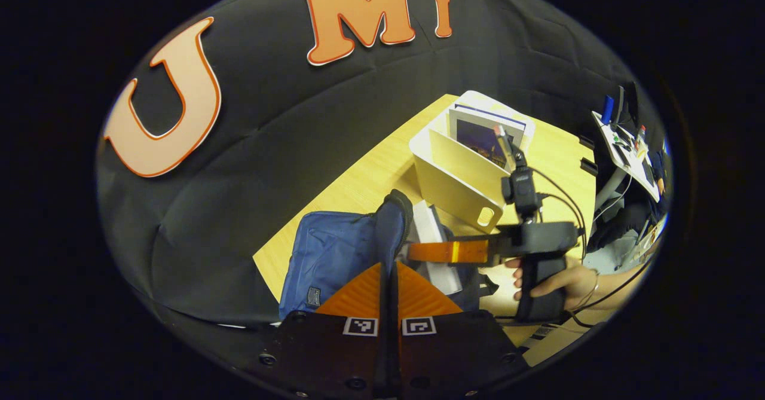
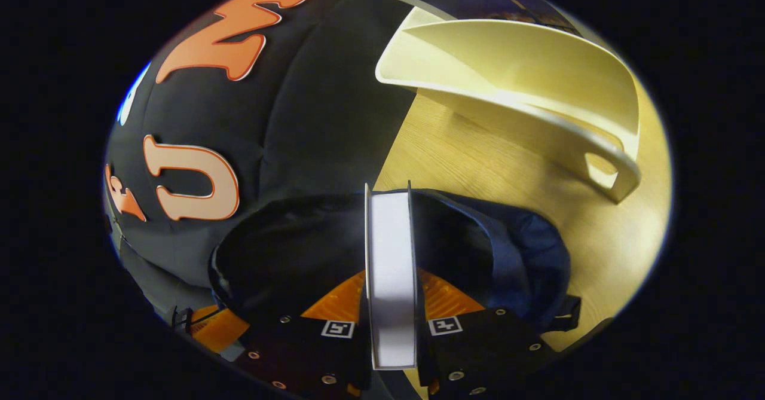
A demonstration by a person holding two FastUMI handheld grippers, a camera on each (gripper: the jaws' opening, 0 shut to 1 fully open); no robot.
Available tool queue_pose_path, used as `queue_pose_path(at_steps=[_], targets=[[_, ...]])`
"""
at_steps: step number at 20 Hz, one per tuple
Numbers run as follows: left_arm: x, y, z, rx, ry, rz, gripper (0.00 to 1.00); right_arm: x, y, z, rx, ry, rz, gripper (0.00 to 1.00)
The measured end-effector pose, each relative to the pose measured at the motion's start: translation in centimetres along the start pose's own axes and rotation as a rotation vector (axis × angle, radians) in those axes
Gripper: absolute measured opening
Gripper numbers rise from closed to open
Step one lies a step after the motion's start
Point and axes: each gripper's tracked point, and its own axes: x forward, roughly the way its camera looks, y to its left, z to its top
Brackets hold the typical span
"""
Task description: Open the schoolbag, grab two books from the bookshelf and put them into the schoolbag.
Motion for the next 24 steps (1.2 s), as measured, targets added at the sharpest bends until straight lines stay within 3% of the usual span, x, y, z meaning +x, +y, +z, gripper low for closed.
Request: queue_pose_path(at_steps=[5, 6, 8, 9, 10, 11, 12, 14, 17, 18, 19, 24], targets=[[0.8, 0.0, -0.1, -0.009, 0.010, -0.026, 0.01, 1.6, -0.6, -3.7, -0.063, 0.125, -0.096, 0.39], [1.0, 0.0, -0.3, -0.018, 0.013, -0.032, 0.01, 1.6, -0.6, -3.9, -0.064, 0.135, -0.105, 0.27], [1.0, 0.3, -0.4, -0.031, 0.013, -0.030, 0.01, 1.0, -1.2, -3.5, -0.095, 0.160, -0.157, 0.62], [1.1, 0.5, -0.5, -0.040, 0.012, -0.026, 0.01, 0.8, -1.8, -3.3, -0.117, 0.172, -0.185, 0.93], [1.1, 0.7, -0.6, -0.047, 0.013, -0.023, 0.01, 0.2, -2.2, -3.0, -0.133, 0.186, -0.205, 0.96], [1.0, 0.8, -0.8, -0.052, 0.015, -0.020, 0.01, -0.1, -2.5, -3.0, -0.145, 0.196, -0.217, 0.82], [1.2, 0.8, -0.8, -0.055, 0.015, -0.020, 0.01, -0.5, -3.0, -2.9, -0.155, 0.208, -0.233, 0.97], [1.2, 0.6, -1.0, -0.056, 0.016, -0.024, 0.01, -1.3, -3.9, -2.5, -0.167, 0.223, -0.268, 0.97], [1.1, 0.4, -1.2, -0.049, 0.017, -0.024, 0.01, -2.6, -3.8, -1.8, -0.200, 0.236, -0.252, 0.97], [1.2, 0.5, -1.3, -0.050, 0.019, -0.024, 0.01, -3.2, -3.8, -1.5, -0.222, 0.246, -0.247, 0.83], [1.1, 0.3, -1.3, -0.053, 0.018, -0.024, 0.01, -4.6, -4.0, -1.2, -0.248, 0.249, -0.244, 0.97], [1.4, -0.3, -1.8, -0.057, 0.012, -0.023, 0.01, -10.3, -5.8, 0.5, -0.409, 0.238, -0.263, 0.97]])
